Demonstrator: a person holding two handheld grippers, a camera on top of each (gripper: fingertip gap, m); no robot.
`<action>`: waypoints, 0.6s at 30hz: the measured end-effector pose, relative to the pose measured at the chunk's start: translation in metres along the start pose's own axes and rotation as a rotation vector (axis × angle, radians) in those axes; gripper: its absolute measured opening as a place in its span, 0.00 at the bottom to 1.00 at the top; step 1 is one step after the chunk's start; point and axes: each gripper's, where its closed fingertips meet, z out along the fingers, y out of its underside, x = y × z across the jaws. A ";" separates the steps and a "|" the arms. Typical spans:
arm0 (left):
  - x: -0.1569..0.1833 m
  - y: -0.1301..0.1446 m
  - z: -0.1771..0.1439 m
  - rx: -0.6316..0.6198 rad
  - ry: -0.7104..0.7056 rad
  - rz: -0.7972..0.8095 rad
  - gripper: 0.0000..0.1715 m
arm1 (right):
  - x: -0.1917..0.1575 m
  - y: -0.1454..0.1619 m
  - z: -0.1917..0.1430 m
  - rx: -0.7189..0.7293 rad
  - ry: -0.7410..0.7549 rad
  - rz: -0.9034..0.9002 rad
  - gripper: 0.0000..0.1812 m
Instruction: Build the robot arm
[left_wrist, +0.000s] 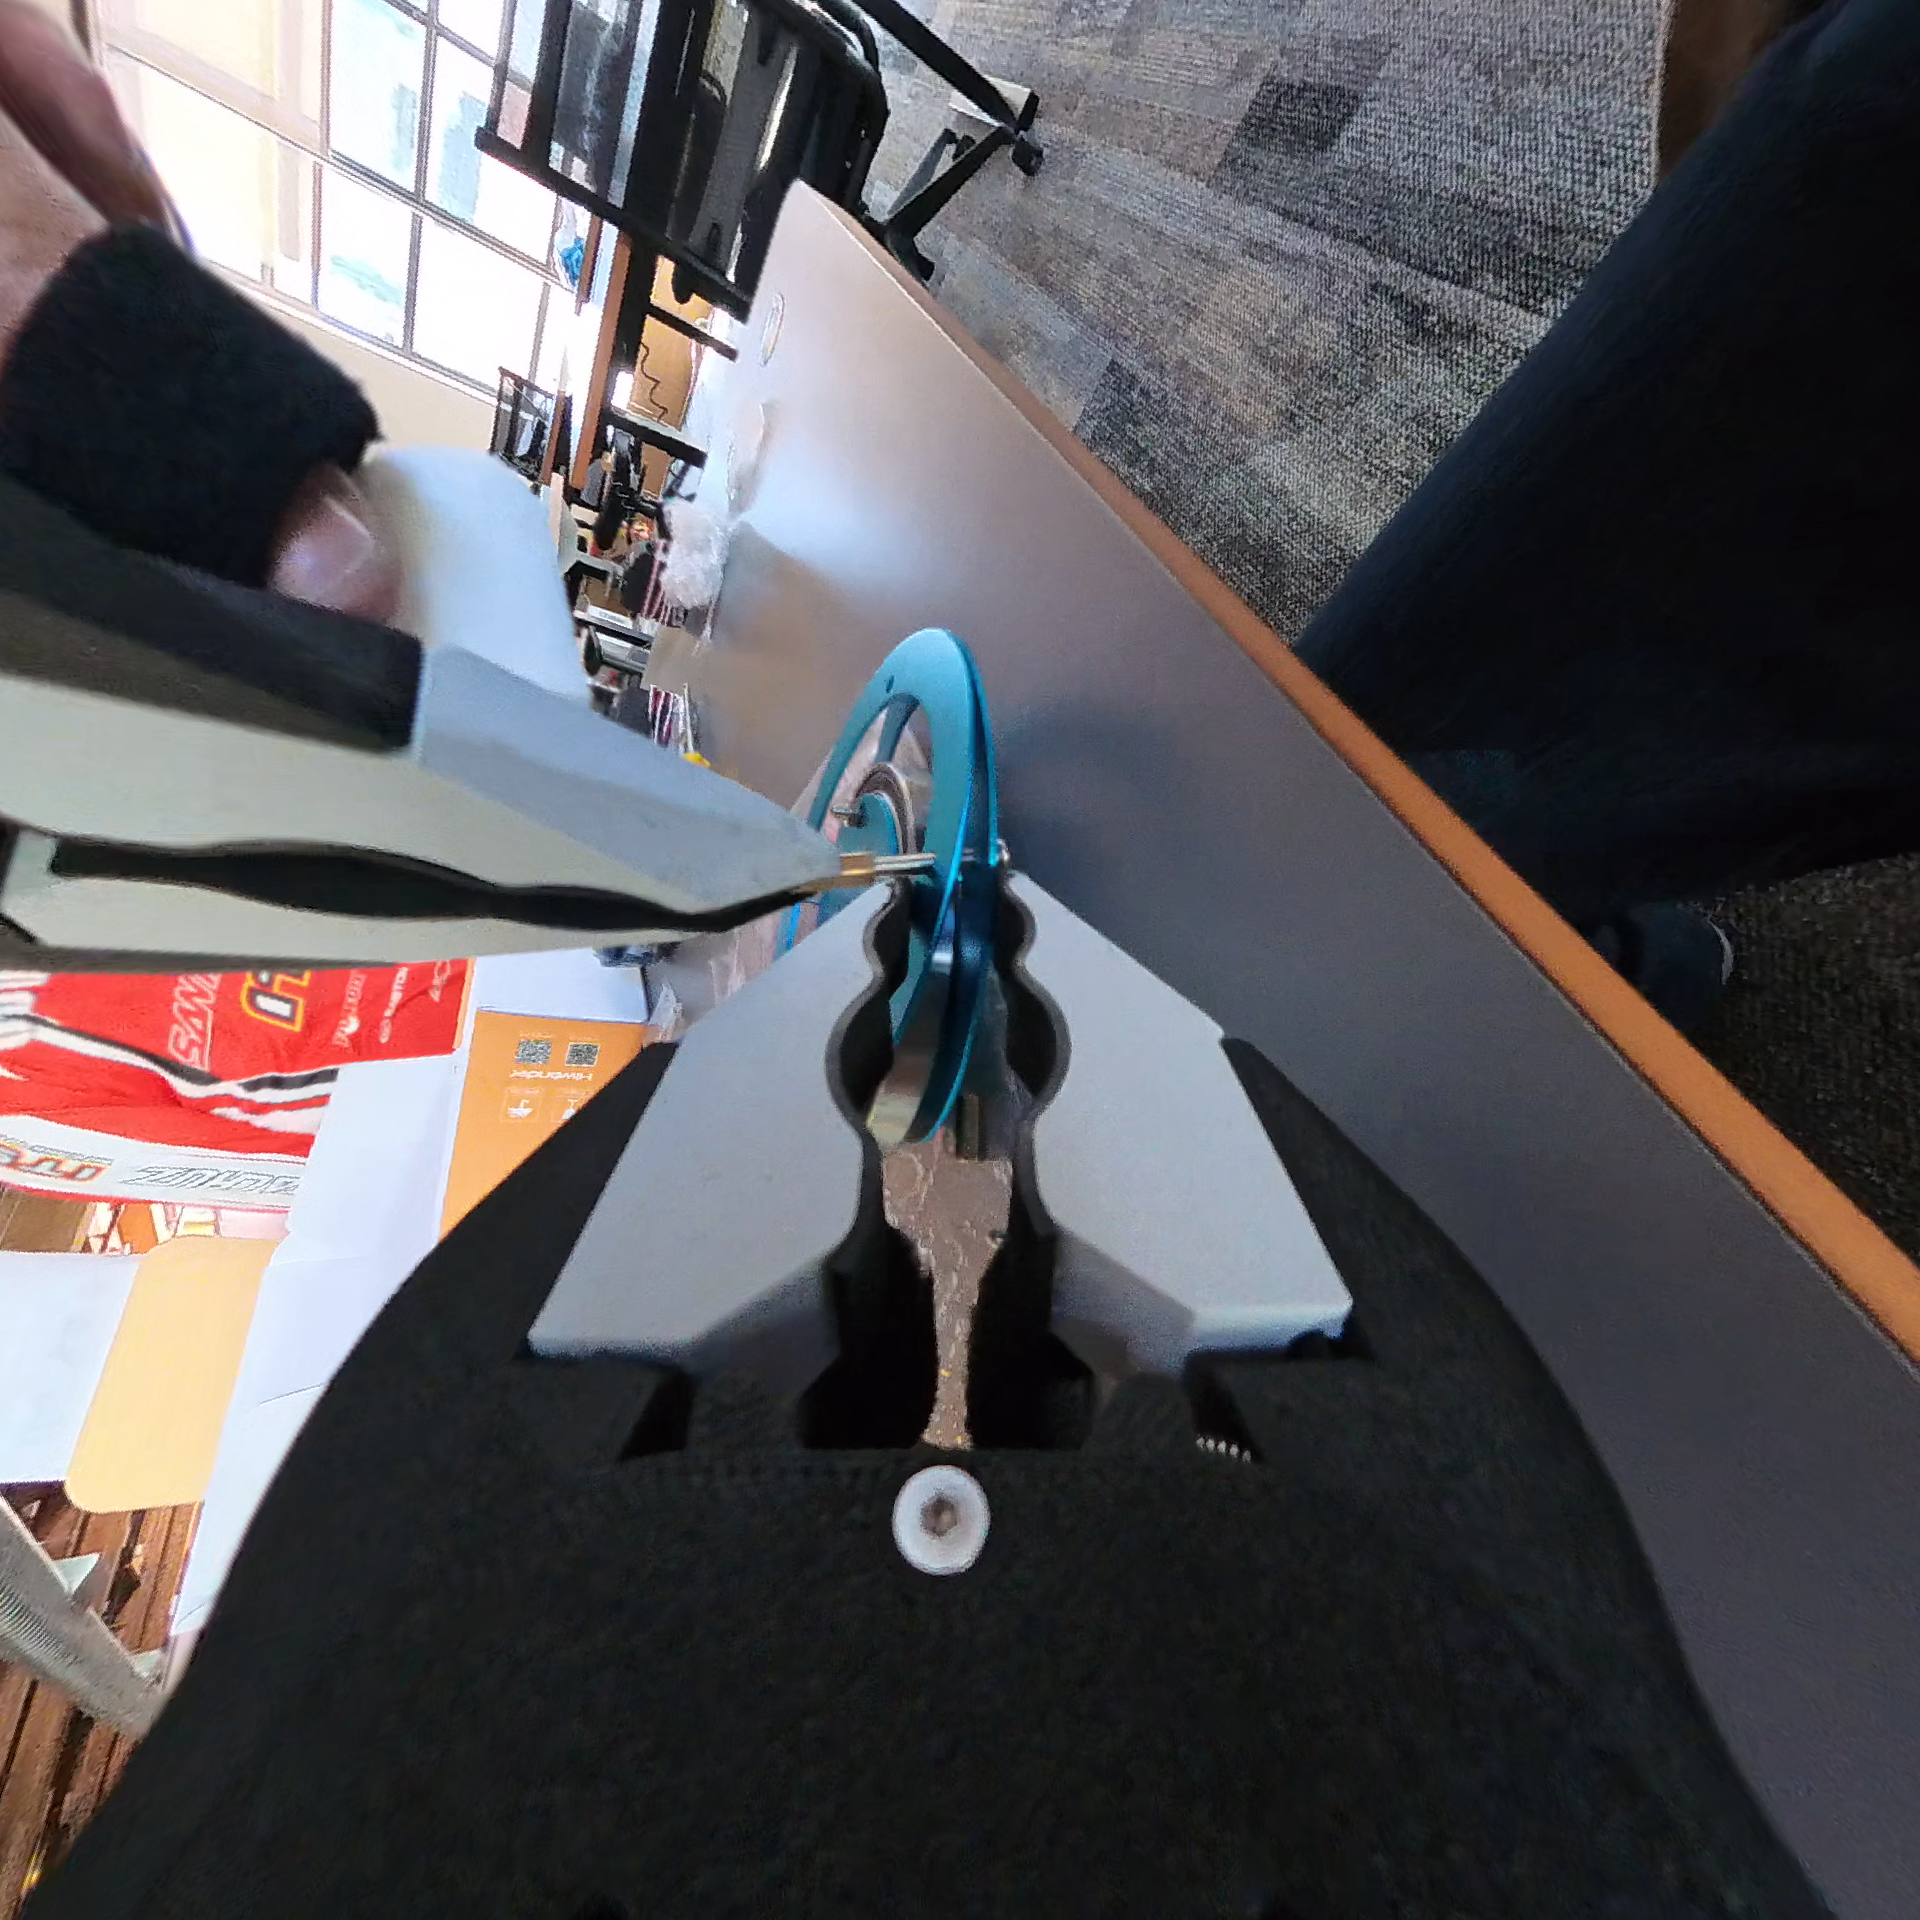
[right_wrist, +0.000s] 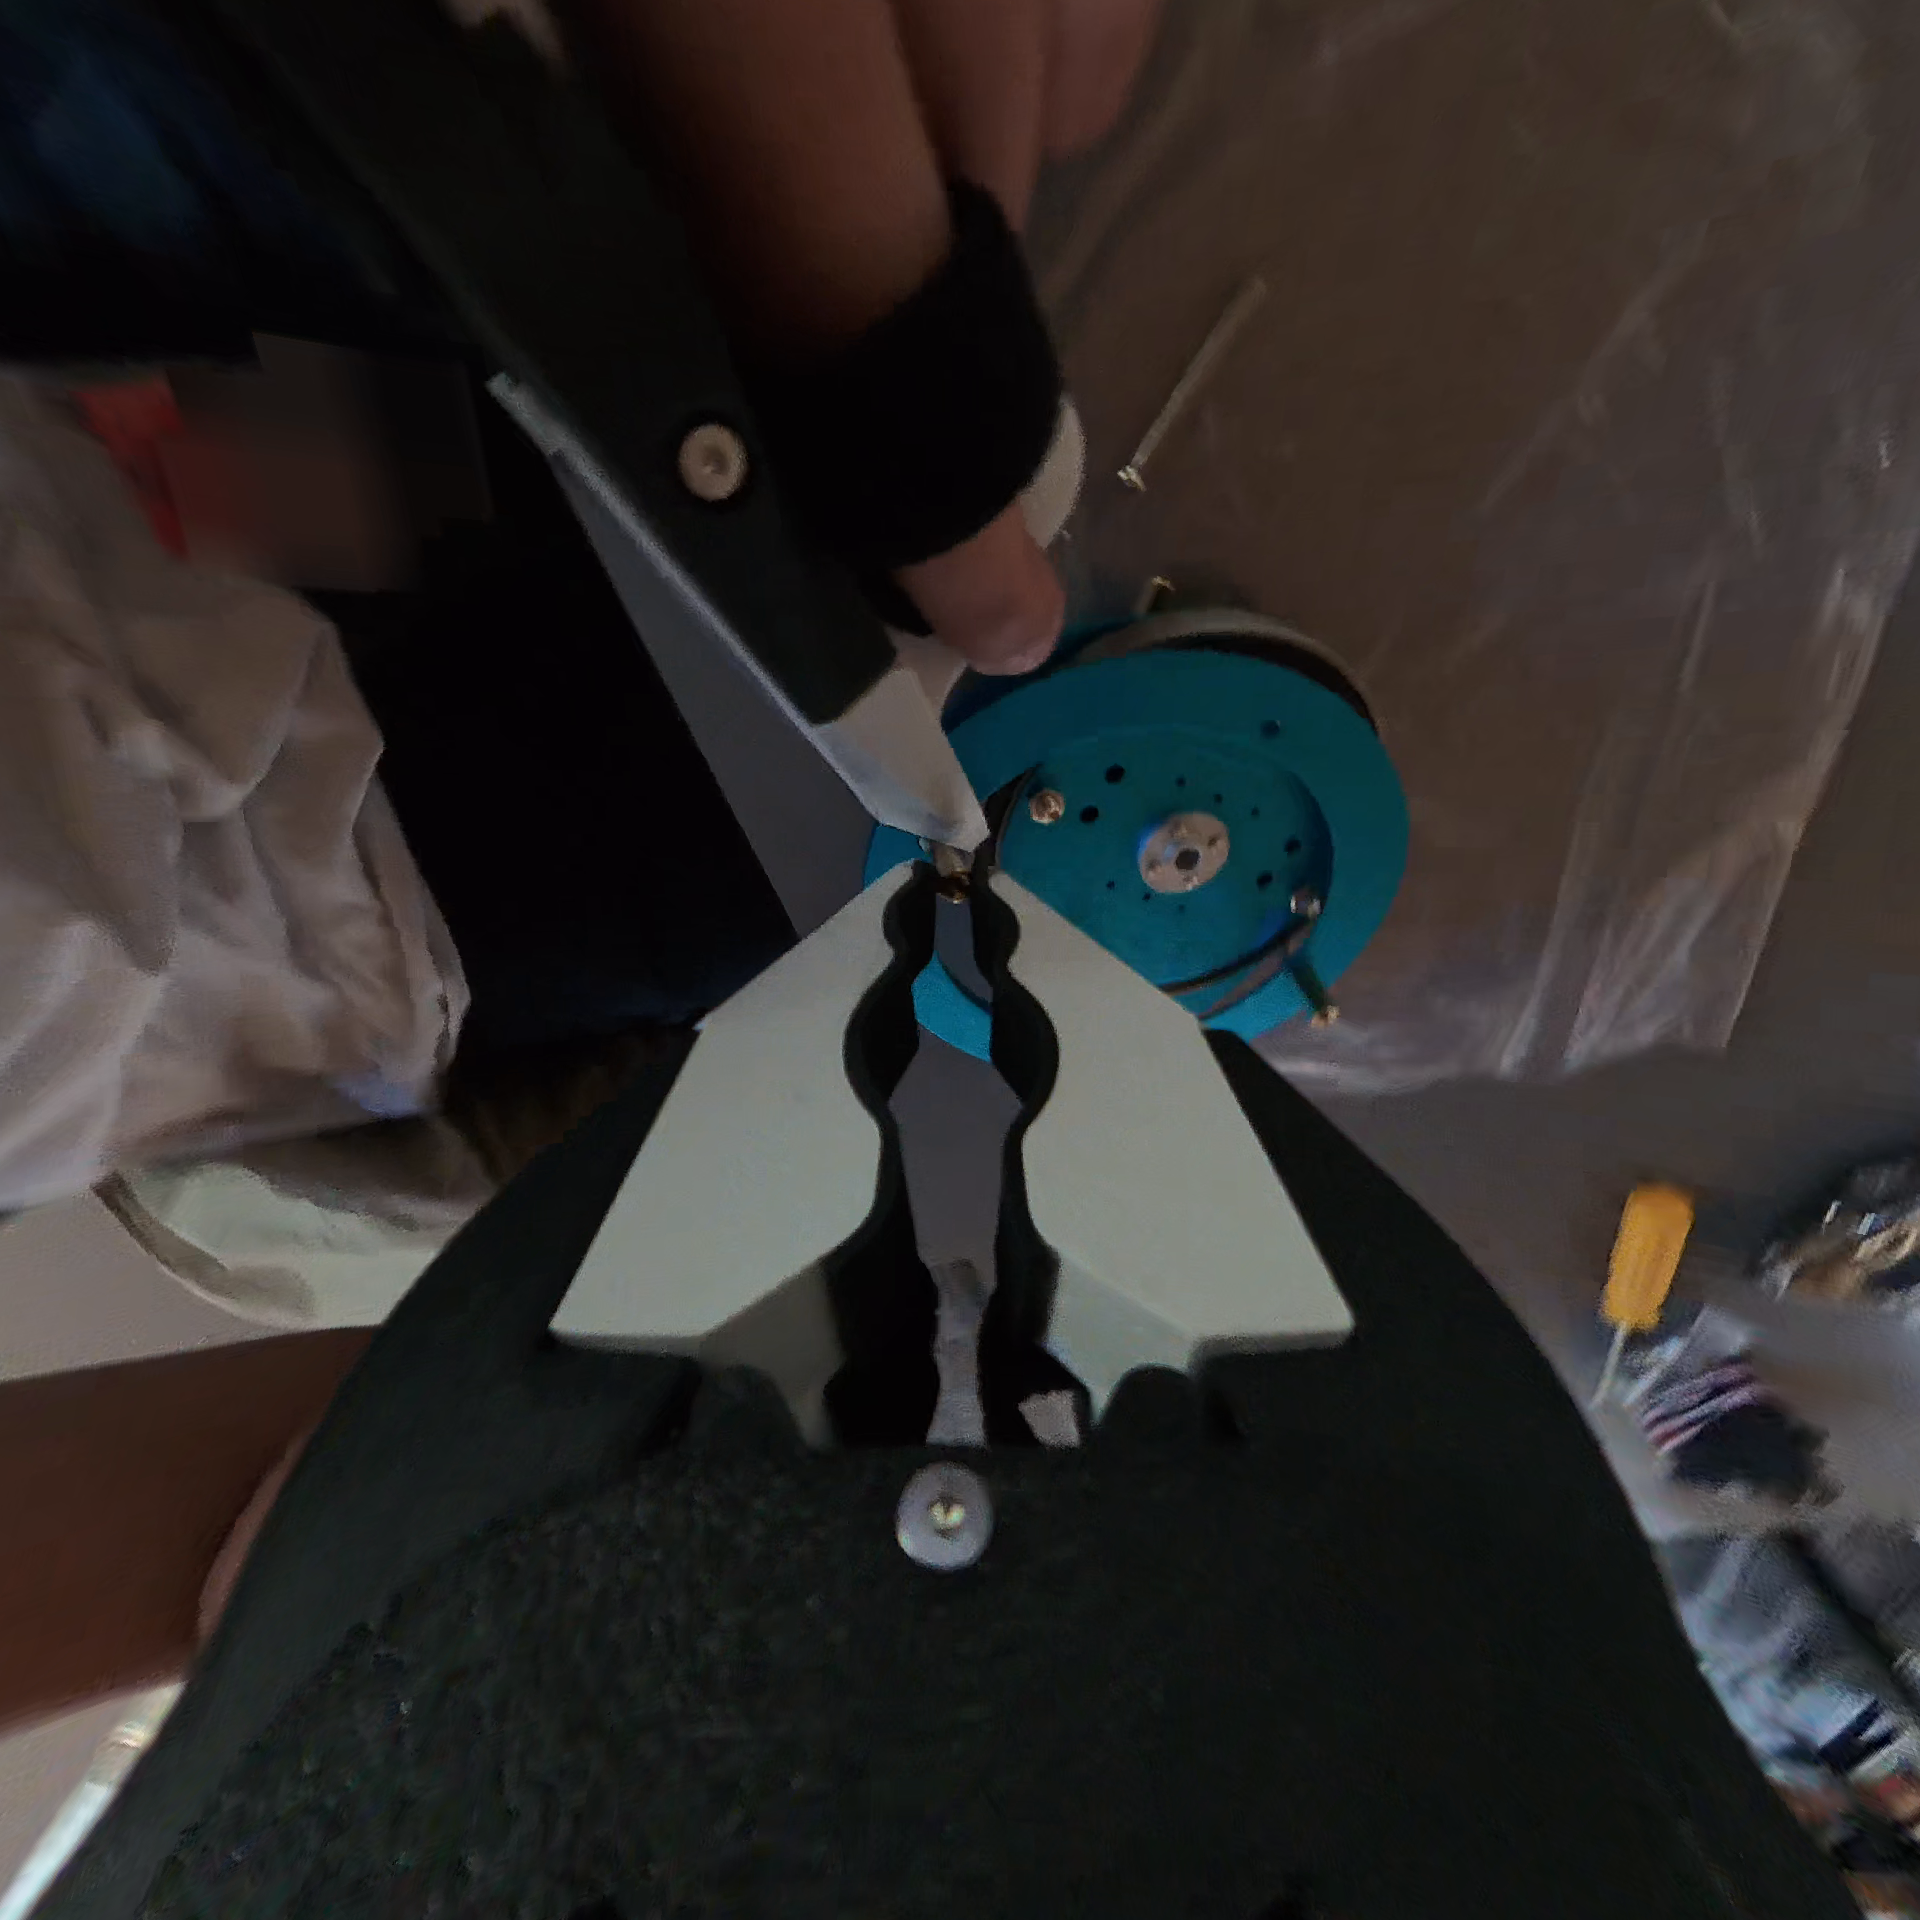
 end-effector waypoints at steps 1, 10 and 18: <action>-0.001 -0.001 0.000 -0.001 0.000 -0.001 0.08 | -0.001 0.000 -0.001 -0.011 0.019 0.071 0.03; 0.001 -0.002 0.003 -0.018 0.000 -0.012 0.09 | -0.005 0.005 0.002 -0.094 0.078 0.609 0.03; -0.001 -0.002 0.002 -0.009 -0.005 -0.022 0.09 | -0.012 0.008 0.001 -0.100 0.023 0.550 0.08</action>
